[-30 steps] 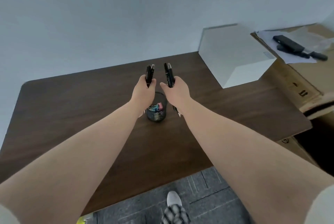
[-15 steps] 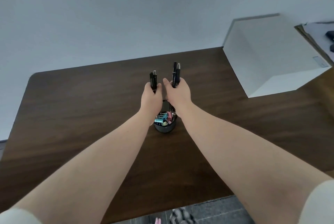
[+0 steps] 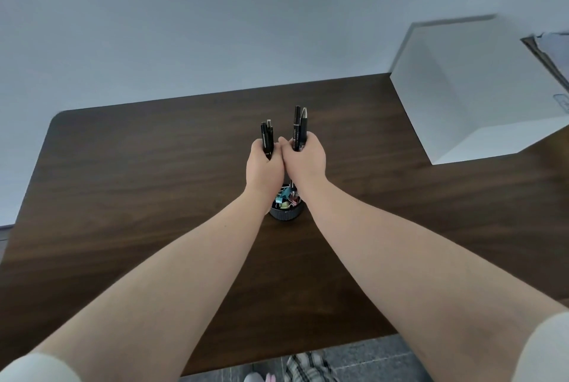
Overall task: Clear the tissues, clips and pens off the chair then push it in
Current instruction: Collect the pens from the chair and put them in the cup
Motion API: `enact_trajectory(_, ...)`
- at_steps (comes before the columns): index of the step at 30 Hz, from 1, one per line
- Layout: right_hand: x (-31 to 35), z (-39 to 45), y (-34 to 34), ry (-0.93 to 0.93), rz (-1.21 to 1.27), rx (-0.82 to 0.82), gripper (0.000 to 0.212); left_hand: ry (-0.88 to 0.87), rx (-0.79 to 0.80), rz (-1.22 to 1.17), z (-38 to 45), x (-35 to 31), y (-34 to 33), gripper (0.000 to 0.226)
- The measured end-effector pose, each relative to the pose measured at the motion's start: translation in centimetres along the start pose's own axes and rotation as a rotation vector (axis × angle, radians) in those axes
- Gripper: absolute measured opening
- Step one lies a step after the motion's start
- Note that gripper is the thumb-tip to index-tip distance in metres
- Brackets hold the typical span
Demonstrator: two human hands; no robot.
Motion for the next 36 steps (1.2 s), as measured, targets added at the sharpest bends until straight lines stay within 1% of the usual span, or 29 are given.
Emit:
enact_trajectory(3,0.2,-0.2,0.1,0.022,-0.022,0.008,0.013,-0.013,0.006,0.026,-0.1,0.1,0.1,0.009)
enact_trajectory(5,0.3,-0.5,0.3,0.034,-0.031,0.008,0.013,-0.026,0.005,0.05,-0.2,0.2,0.2,0.01)
enact_trajectory(8,0.3,-0.9,0.6,0.047,-0.029,-0.002,0.024,-0.034,0.007,0.057,-0.5,0.1,0.2,0.018)
enact_trajectory(12,0.2,-1.2,1.1,0.063,-0.07,0.032,0.04,-0.073,0.043,0.088,-1.1,-0.5,0.3,0.035)
enact_trajectory(17,0.1,-1.4,1.7,0.09,-0.138,0.066,0.051,-0.133,0.082,0.177,-1.4,-1.2,0.7,0.049)
enact_trajectory(20,0.5,-1.8,2.3,0.131,-0.205,0.052,0.058,-0.157,0.085,0.249,-1.6,-1.4,1.1,0.053)
enact_trajectory(23,0.8,-2.3,3.1,0.158,-0.241,0.039,0.06,-0.187,0.086,0.295,-1.9,-1.8,1.5,0.058)
enact_trajectory(30,1.8,-5.6,6.0,0.188,-0.3,0.005,0.064,-0.279,0.122,0.378,-4.7,-3.8,2.4,0.058)
enact_trajectory(36,0.2,-11.1,9.1,0.156,-0.356,-0.043,0.066,-0.352,0.224,0.437,-9.3,-3.8,1.8,0.057)
Point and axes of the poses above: each hand's wrist, its own z-axis towards the middle knuckle, its own y-axis out of the back of the hand, x = y × z, the point moved 8 cm from there along z, towards the middle knuckle, and after that the axes turned 4 degrees about y, right-handed, at the moved point
